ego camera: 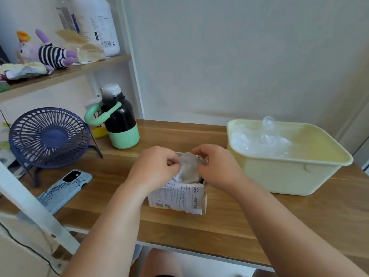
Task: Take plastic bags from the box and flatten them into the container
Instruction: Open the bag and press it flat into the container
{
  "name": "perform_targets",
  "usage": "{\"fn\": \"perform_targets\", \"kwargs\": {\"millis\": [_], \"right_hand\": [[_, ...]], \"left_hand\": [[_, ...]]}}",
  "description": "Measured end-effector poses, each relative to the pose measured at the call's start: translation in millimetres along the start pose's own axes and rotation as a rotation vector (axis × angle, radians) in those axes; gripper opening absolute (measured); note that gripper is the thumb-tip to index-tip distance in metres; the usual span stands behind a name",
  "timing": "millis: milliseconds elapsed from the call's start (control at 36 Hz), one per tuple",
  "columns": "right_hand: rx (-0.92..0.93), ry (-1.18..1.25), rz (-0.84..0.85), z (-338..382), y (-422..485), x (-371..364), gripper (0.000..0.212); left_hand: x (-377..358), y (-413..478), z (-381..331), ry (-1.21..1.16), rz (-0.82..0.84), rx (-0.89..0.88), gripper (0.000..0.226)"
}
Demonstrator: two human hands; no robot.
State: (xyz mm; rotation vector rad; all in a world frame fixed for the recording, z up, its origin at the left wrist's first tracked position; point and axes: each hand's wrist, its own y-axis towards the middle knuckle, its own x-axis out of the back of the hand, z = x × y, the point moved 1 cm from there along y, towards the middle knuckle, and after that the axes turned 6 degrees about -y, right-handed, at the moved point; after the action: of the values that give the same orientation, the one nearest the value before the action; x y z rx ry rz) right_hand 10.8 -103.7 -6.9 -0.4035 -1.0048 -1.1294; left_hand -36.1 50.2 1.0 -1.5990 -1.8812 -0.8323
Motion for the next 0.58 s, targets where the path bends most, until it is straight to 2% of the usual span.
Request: {"fn": "perform_targets", "kwargs": {"millis": [111,222,361,472,583], "right_hand": [[0.064,0.087,0.006,1.2,-1.7,2.2,0.041],[0.051,0.111,0.005,1.5,1.1,-0.9,0.028],[0.029,0.053,0.031,-1.0,5.5,-1.1,0.033],[0.065,0.121,0.147,4.0,6.0,3.0,0.039],[0.132,0.173,0.158,5.5,7.2,1.6,0.015]], "left_hand": [[-4.4,3.4,2.4,-0.158,-0.075,-0.035,0.024],[-5.8,4.1,4.9,-0.357,-0.111,-0.064,0.02],[-5.4,4.4,9.2,-0.504,-0.119,-0.106,0.023],[-5.1,4.6,11.3,-0.603,-0.132,-0.152,0.024],[-8.7,4.0,8.8,-0.674,-0.113,-0.182,0.026]]}}
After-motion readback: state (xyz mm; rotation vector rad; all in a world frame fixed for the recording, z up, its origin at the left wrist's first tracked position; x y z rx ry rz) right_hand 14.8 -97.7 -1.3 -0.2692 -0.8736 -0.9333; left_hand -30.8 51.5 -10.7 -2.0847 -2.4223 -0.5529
